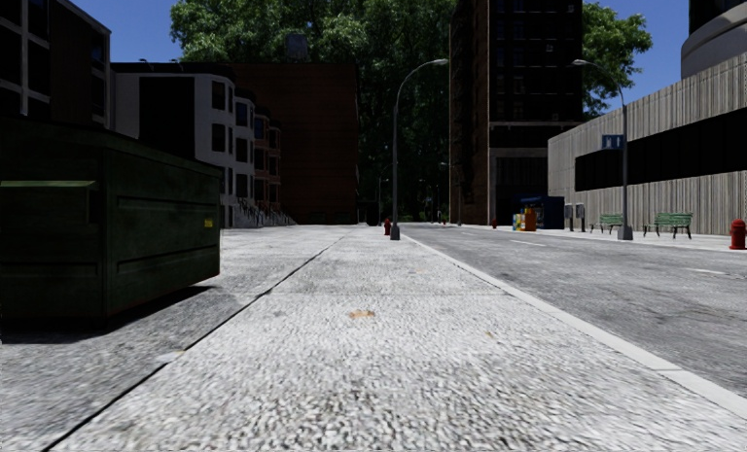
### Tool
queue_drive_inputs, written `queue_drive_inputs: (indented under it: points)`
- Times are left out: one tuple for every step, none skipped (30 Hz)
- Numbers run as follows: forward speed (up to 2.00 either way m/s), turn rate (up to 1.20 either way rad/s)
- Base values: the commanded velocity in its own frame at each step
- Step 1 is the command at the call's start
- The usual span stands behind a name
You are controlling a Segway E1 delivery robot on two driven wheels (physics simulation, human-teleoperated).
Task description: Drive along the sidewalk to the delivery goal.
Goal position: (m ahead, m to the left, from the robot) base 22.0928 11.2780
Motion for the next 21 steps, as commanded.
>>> queue_drive_inputs:
  points:
    - [2.0, 0.0]
    - [2.0, 0.0]
    - [2.0, 0.0]
    - [2.0, 0.0]
    - [2.0, 0.0]
    - [2.0, 0.0]
    - [2.0, 0.0]
    - [2.0, 0.0]
    - [2.0, 0.0]
    - [2.0, 0.0]
    - [2.0, 0.0]
    - [2.0, 0.0]
    - [2.0, 0.0]
    - [2.0, 0.0]
    - [2.0, 0.0]
    - [2.0, 0.0]
    - [2.0, 0.0]
    - [2.0, 0.0]
    - [2.0, 0.0]
    - [2.0, 0.0]
    - [2.0, 0.0]
